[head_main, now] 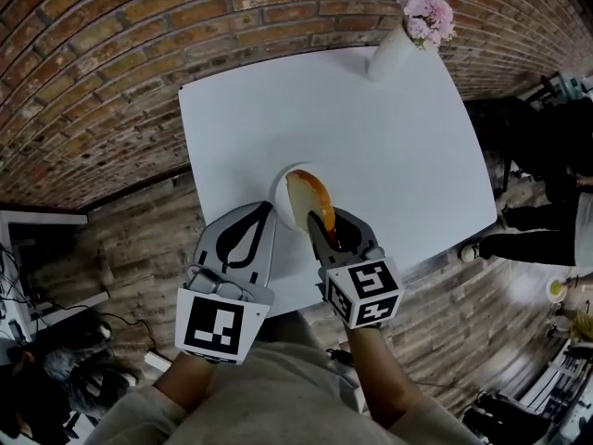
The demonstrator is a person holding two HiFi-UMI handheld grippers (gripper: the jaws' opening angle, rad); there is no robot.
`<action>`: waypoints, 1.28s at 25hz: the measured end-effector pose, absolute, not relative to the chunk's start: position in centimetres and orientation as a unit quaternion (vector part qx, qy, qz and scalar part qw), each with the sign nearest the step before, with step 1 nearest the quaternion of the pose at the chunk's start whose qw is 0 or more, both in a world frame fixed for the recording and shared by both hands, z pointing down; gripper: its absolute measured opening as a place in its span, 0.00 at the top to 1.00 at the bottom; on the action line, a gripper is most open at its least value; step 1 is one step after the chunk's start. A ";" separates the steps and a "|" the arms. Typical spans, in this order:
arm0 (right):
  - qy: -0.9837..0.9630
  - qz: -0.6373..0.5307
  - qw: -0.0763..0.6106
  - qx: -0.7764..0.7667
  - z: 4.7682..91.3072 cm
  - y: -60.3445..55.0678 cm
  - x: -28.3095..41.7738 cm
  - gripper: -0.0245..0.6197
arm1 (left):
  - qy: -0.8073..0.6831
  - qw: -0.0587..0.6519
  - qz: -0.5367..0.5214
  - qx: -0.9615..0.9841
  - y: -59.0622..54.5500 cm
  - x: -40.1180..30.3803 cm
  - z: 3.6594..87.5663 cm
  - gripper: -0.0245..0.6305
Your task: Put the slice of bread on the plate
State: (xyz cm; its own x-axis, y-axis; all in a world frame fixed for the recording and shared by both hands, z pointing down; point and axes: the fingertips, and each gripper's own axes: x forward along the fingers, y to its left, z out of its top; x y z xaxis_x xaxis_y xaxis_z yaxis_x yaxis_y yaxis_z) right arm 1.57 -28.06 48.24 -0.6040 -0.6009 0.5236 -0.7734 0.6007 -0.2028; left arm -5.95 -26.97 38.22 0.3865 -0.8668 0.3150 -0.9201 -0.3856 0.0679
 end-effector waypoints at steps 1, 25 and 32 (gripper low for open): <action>-0.871 0.214 0.208 0.391 48.5 -28.2 1.5 0.81 | -0.542 0.117 0.115 0.824 -27.1 -6.0 38.3 0.95; -0.834 0.383 0.170 0.359 53.4 -31.7 1.3 0.79 | -0.548 0.141 0.126 0.815 -29.8 -7.6 39.8 0.95; -0.828 0.344 0.224 0.381 54.6 -32.0 2.0 0.73 | -0.547 0.143 0.127 0.815 -29.9 -7.5 39.9 0.95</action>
